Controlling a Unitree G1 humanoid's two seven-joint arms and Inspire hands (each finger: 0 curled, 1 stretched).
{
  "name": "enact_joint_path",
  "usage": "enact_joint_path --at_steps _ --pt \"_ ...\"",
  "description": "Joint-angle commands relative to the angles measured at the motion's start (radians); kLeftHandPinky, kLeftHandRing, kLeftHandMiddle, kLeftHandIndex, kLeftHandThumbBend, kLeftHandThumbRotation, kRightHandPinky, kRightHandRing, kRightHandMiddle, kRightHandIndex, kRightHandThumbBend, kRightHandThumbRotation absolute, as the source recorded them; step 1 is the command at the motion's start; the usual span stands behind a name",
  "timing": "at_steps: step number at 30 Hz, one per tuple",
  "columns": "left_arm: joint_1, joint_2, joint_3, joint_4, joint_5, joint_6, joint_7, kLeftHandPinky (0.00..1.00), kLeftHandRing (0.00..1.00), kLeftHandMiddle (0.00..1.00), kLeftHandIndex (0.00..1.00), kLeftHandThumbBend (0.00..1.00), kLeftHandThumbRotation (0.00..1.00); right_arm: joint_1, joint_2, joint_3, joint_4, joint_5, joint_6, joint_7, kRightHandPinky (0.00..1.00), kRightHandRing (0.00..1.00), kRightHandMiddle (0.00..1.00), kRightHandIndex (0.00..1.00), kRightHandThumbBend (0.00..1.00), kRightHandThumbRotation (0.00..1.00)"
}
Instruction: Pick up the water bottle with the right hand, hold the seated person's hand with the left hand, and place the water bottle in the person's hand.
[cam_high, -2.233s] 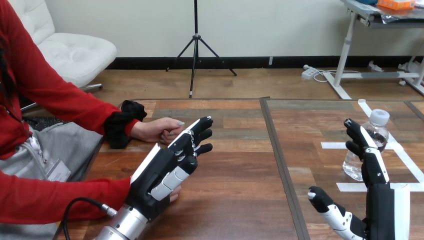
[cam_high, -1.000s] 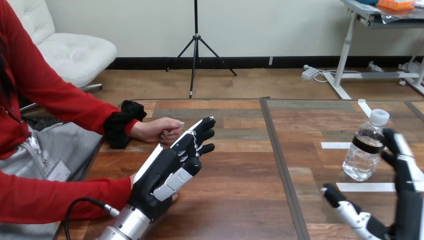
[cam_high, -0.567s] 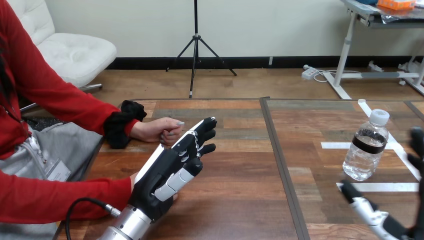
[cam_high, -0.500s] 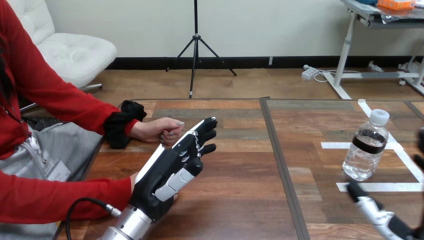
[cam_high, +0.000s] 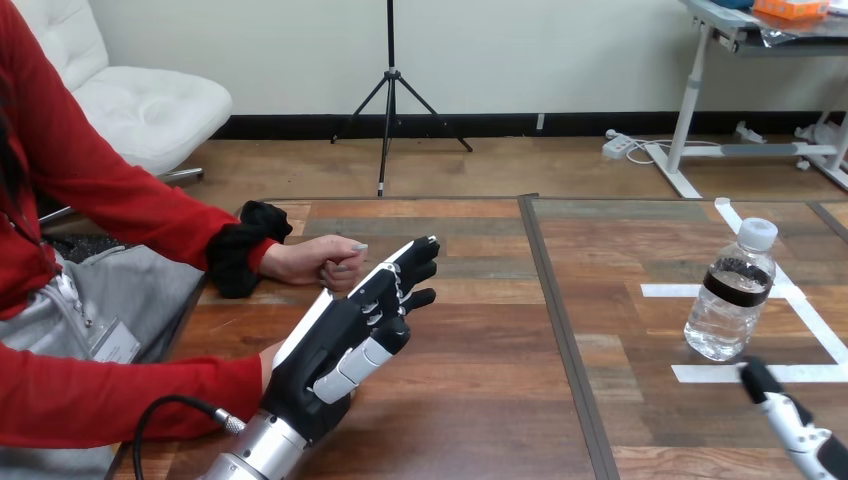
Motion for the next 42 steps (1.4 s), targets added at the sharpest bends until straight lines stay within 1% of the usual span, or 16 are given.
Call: enact_joint_path --at_steps 1,6,9,13,15,16,18,19,22,24,27,32,38,42 --pt "-0.030 -0.008 0.007 -0.037 -0.001 -0.019 0.004 0.92 0.96 0.96 0.93 1.00 0.79 -0.097 -0.034 -0.015 0.022 0.041 0.015 0.026 0.90 0.94 0.95 0.95 1.00 0.46" --pt "-0.031 -0.008 0.006 -0.039 0.001 -0.022 0.008 0.91 0.96 0.96 0.93 1.00 0.79 -0.118 -0.047 -0.022 0.046 0.080 0.037 0.056 0.91 0.94 0.95 0.96 1.00 0.47" --pt "-0.032 -0.009 0.009 -0.040 -0.005 -0.019 0.001 0.91 0.96 0.96 0.93 1.00 0.79 -0.139 -0.060 -0.026 0.072 0.110 0.049 0.081 0.91 0.95 0.95 0.96 1.00 0.47" --pt "-0.032 -0.010 0.010 -0.041 -0.006 -0.019 0.000 0.91 0.96 0.96 0.93 1.00 0.79 -0.170 -0.077 -0.030 0.103 0.159 0.081 0.122 0.92 0.96 0.95 0.96 1.00 0.47" --pt "-0.033 -0.010 0.010 -0.041 -0.005 -0.019 0.002 0.91 0.96 0.96 0.93 1.00 0.79 -0.181 -0.084 -0.033 0.115 0.171 0.092 0.134 0.92 0.96 0.96 0.96 1.00 0.48" --pt "-0.033 -0.011 0.011 -0.042 -0.008 -0.018 -0.001 0.91 0.96 0.96 0.93 1.00 0.79 -0.192 -0.090 -0.035 0.125 0.178 0.107 0.141 0.92 0.96 0.96 0.96 1.00 0.48" --pt "-0.034 -0.011 0.012 -0.043 -0.010 -0.017 -0.005 0.91 0.96 0.96 0.93 1.00 0.79 -0.204 -0.097 -0.037 0.136 0.186 0.124 0.149 0.92 0.96 0.96 0.96 1.00 0.48" --pt "-0.034 -0.012 0.013 -0.043 -0.012 -0.017 -0.007 0.91 0.96 0.96 0.93 1.00 0.79 -0.214 -0.103 -0.039 0.143 0.190 0.143 0.153 0.92 0.97 0.96 0.96 1.00 0.48" --pt "-0.034 -0.012 0.015 -0.045 -0.015 -0.015 -0.012 0.91 0.96 0.96 0.93 1.00 0.79 -0.238 -0.116 -0.041 0.161 0.200 0.178 0.165 0.92 0.97 0.96 0.97 1.00 0.50" --pt "-0.034 -0.012 0.017 -0.045 -0.017 -0.014 -0.017 0.91 0.97 0.97 0.93 1.00 0.79 -0.253 -0.123 -0.043 0.174 0.208 0.193 0.174 0.92 0.97 0.96 0.97 1.00 0.50" --pt "-0.035 -0.012 0.020 -0.047 -0.022 -0.012 -0.026 0.92 0.97 0.97 0.93 1.00 0.78 -0.283 -0.140 -0.044 0.206 0.219 0.213 0.191 0.92 0.98 0.96 0.97 1.00 0.51" --pt "-0.035 -0.014 0.027 -0.049 -0.031 -0.013 -0.039 0.92 0.97 0.97 0.93 1.00 0.78 -0.338 -0.169 -0.043 0.262 0.236 0.265 0.226 0.93 0.98 0.96 0.98 1.00 0.52" --pt "-0.033 -0.013 0.026 -0.053 -0.032 -0.022 -0.037 0.91 0.96 0.96 0.93 1.00 0.78 -0.402 -0.198 -0.038 0.340 0.252 0.299 0.264 0.93 0.99 0.96 0.98 1.00 0.53" --pt "-0.033 -0.012 0.027 -0.055 -0.032 -0.022 -0.038 0.91 0.96 0.96 0.93 1.00 0.78 -0.442 -0.214 -0.032 0.388 0.244 0.324 0.268 0.92 0.98 0.96 0.98 1.00 0.53"
